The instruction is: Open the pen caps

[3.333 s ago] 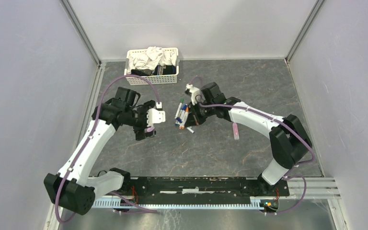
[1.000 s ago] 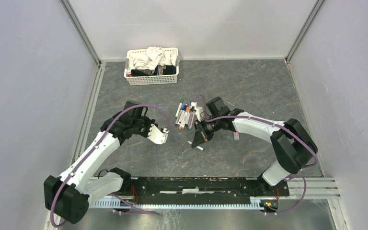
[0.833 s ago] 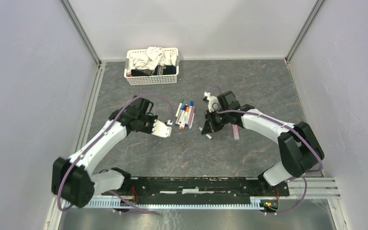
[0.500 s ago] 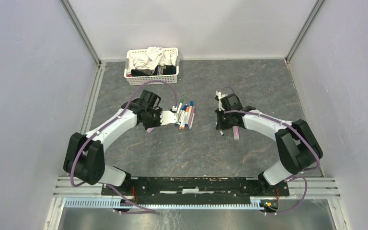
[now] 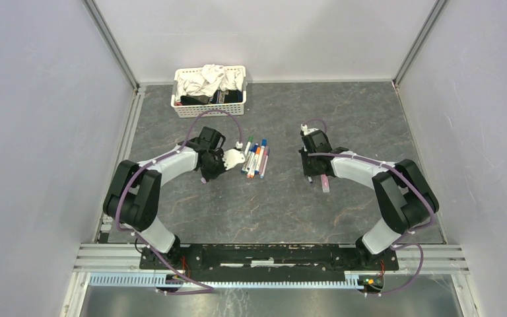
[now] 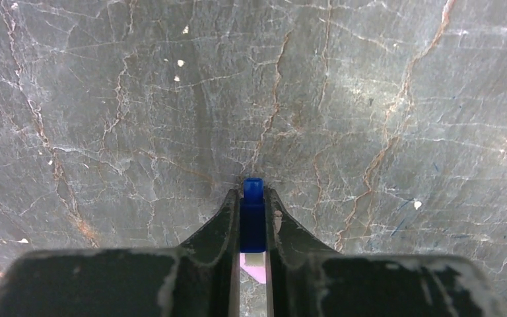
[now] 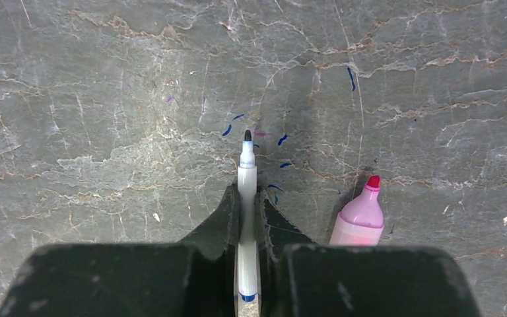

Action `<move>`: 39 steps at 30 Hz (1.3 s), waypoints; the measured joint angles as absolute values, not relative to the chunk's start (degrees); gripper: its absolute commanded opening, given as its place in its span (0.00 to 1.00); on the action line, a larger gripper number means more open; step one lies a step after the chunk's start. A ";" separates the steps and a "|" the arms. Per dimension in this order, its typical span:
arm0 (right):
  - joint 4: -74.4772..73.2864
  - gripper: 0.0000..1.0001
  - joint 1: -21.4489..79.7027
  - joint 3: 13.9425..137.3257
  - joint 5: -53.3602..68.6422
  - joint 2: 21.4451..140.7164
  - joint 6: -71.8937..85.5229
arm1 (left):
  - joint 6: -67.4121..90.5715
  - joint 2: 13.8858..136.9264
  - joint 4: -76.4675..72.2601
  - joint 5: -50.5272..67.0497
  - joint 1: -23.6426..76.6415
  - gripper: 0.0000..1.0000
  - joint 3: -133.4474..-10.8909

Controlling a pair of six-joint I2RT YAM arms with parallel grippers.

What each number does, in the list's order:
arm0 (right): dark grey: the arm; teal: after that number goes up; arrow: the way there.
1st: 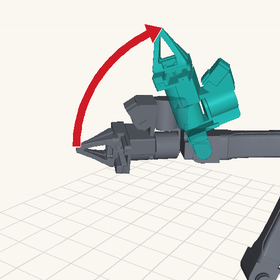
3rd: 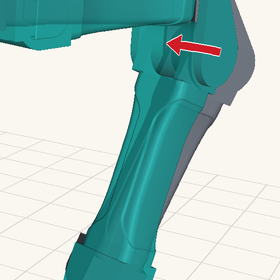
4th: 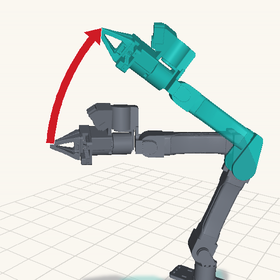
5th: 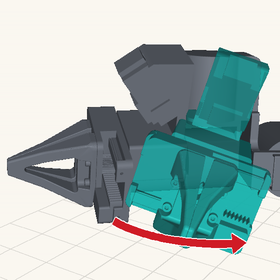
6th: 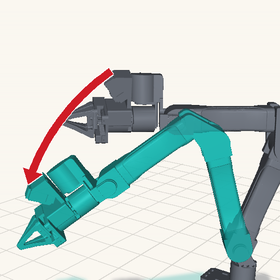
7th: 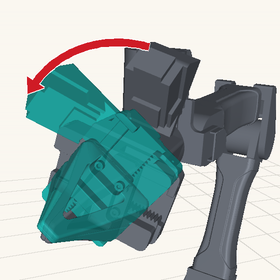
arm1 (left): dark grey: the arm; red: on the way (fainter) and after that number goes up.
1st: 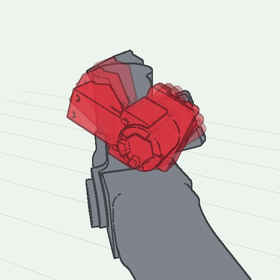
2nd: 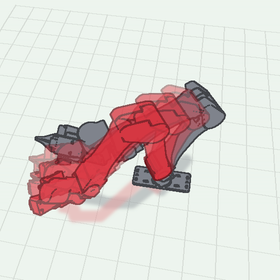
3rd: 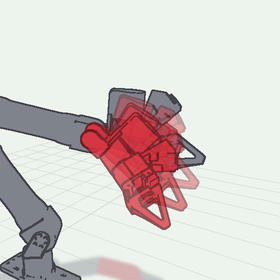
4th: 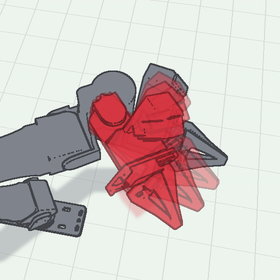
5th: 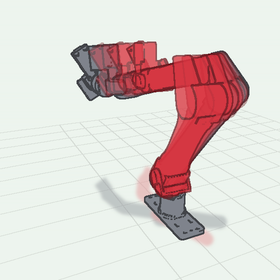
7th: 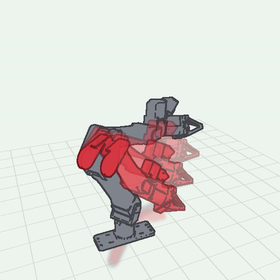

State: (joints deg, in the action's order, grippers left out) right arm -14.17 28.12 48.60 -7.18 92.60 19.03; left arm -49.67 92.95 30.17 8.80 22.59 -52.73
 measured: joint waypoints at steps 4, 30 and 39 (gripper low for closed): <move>-13.74 0.26 28.21 48.60 -7.92 92.86 19.14 | -47.72 93.03 29.43 9.10 22.44 0.38 -52.75; -14.70 0.42 37.69 67.46 -7.44 100.01 22.26 | -34.35 74.48 40.42 4.03 15.31 1.00 -76.23; -15.88 0.36 40.60 74.30 -6.39 111.20 23.46 | -31.44 71.81 40.86 3.11 14.33 1.00 -75.70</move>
State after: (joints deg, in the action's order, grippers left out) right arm -15.88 40.60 74.30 -6.39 111.20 23.46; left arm -31.44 71.81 40.86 3.11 14.33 -75.70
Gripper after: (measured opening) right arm 0.371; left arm 0.995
